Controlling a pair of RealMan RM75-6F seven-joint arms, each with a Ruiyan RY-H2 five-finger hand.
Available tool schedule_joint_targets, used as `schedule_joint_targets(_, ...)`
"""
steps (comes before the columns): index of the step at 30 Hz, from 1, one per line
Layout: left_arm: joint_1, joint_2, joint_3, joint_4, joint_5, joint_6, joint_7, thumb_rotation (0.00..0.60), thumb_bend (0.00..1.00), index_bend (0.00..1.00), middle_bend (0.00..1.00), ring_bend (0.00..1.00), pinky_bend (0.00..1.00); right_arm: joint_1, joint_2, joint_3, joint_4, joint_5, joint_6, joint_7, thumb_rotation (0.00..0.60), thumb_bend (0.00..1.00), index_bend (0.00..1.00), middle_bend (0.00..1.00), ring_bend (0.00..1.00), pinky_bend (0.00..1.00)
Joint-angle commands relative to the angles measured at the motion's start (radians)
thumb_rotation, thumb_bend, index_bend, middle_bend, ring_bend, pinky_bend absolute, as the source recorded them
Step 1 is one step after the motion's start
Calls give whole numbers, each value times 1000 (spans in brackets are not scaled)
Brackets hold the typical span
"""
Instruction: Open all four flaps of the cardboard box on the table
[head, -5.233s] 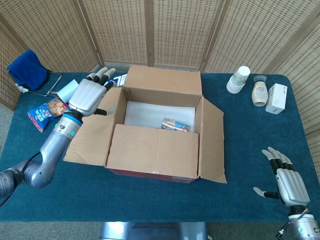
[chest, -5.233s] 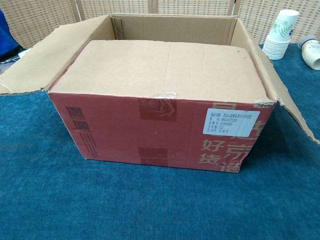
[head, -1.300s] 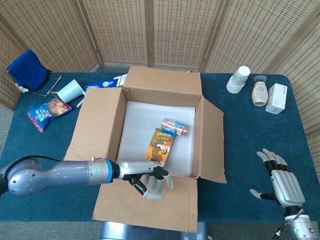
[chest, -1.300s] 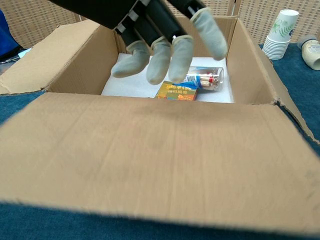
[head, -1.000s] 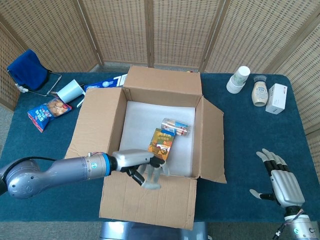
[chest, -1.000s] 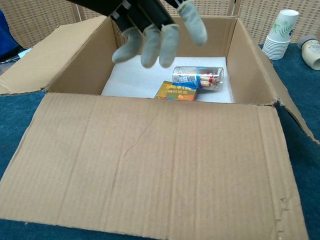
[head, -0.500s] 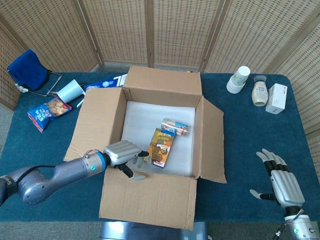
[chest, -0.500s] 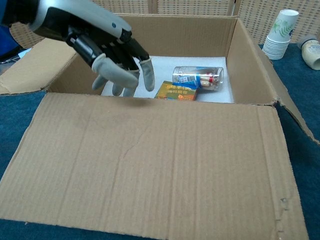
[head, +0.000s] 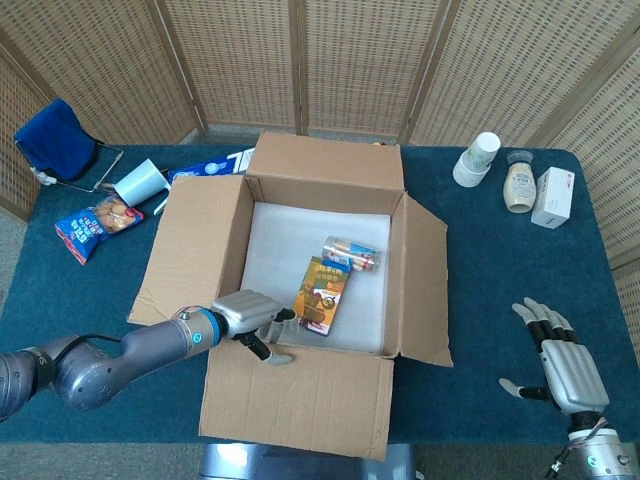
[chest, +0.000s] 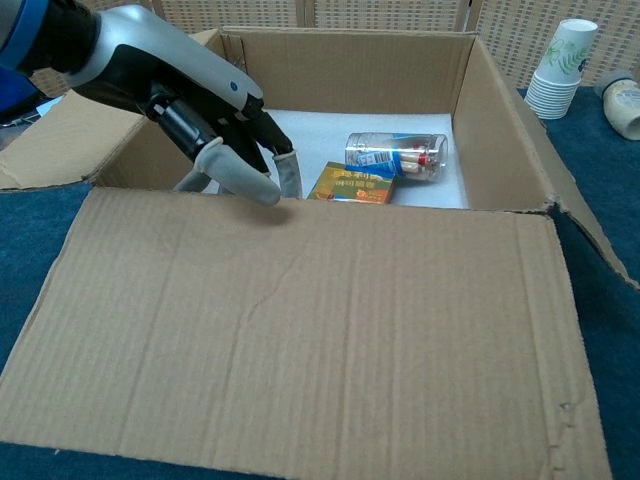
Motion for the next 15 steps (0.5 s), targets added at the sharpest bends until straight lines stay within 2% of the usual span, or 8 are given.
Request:
schedule_joint_targets(1, -11, 6, -16, -3, -2, -46, -48, 317, 141, 270, 492, 476, 595, 0, 1, 0, 0, 0, 0, 0, 600, 0, 0, 0, 0, 11)
schedule_joint_targets(10, 18, -6, -78, 5, 55, -119, -129, 321, 142, 255, 496, 496, 618, -2, 4, -1, -1, -4, 4, 6, 600, 0, 0, 0, 0, 11)
schedule_joint_targets(15, 26, -5, -89, 11, 80, -124, -156, 318, 141, 255, 495, 495, 617, -3, 6, -1, -1, -4, 3, 10, 600, 0, 0, 0, 0, 11)
